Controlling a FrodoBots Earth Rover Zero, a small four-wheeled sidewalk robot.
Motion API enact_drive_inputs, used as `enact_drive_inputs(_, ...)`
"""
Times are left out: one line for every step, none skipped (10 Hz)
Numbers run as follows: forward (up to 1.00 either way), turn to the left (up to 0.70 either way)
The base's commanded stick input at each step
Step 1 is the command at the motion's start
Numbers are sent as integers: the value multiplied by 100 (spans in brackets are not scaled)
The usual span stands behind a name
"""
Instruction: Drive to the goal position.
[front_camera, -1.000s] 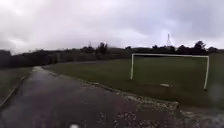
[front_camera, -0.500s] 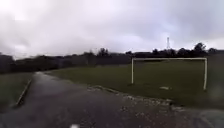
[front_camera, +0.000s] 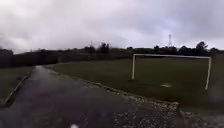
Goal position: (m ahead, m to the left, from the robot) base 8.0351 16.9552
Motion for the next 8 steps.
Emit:
enact_drive_inputs(70, 27)
enact_drive_inputs(70, 27)
enact_drive_inputs(70, 27)
enact_drive_inputs(70, 27)
enact_drive_inputs(70, 27)
enact_drive_inputs(70, 27)
enact_drive_inputs(70, 27)
enact_drive_inputs(70, 27)
